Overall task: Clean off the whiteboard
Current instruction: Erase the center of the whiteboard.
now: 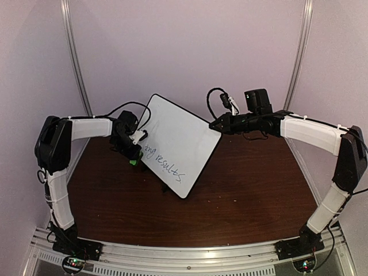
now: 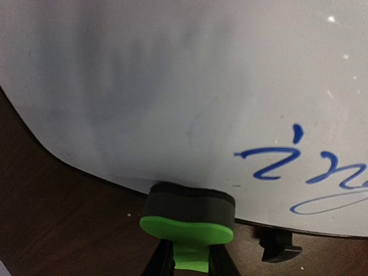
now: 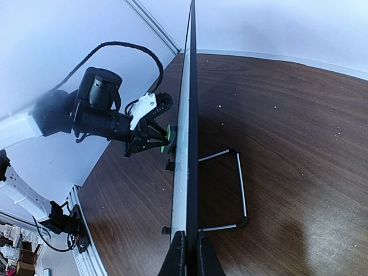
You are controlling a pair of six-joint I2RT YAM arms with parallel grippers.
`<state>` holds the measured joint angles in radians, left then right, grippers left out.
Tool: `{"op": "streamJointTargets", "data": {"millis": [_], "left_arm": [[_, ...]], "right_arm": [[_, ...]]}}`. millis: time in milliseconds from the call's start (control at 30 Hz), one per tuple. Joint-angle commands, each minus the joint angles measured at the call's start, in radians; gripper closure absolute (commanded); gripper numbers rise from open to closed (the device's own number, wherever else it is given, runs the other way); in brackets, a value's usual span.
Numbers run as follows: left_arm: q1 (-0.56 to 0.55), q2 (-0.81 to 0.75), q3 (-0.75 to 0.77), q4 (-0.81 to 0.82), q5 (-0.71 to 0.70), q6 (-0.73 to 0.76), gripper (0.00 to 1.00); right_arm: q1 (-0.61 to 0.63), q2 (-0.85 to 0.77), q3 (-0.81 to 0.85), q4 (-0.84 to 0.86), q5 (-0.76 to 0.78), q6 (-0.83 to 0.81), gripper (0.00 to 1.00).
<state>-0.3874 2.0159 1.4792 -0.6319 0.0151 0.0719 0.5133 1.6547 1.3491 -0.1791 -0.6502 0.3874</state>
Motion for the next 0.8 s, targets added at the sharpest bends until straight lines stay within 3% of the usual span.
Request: {"op": "streamJointTargets", "data": {"millis": [0, 467, 600, 767], "left_arm": [[-0.020, 0.007, 0.005, 0.060, 0.070, -0.001, 1.00], [-0.018, 0.122, 0.374, 0.065, 0.017, -0.026, 1.00], [-0.019, 0.126, 0.345, 0.045, 0.044, -0.032, 1.00], [-0.019, 0.075, 0.165, 0.050, 0.057, -0.043, 1.00]], "right_arm": [[0.055, 0.016, -0.007, -0.026, -0.140, -0.113, 1.00], [0.057, 0.005, -0.016, -0.029, -0.131, -0.118, 1.00], [0.057, 0.005, -0.016, -0.031, -0.131, -0.120, 1.00], [0.057, 0.007, -0.018, -0.028, -0.132, -0.117, 1.00]]}}
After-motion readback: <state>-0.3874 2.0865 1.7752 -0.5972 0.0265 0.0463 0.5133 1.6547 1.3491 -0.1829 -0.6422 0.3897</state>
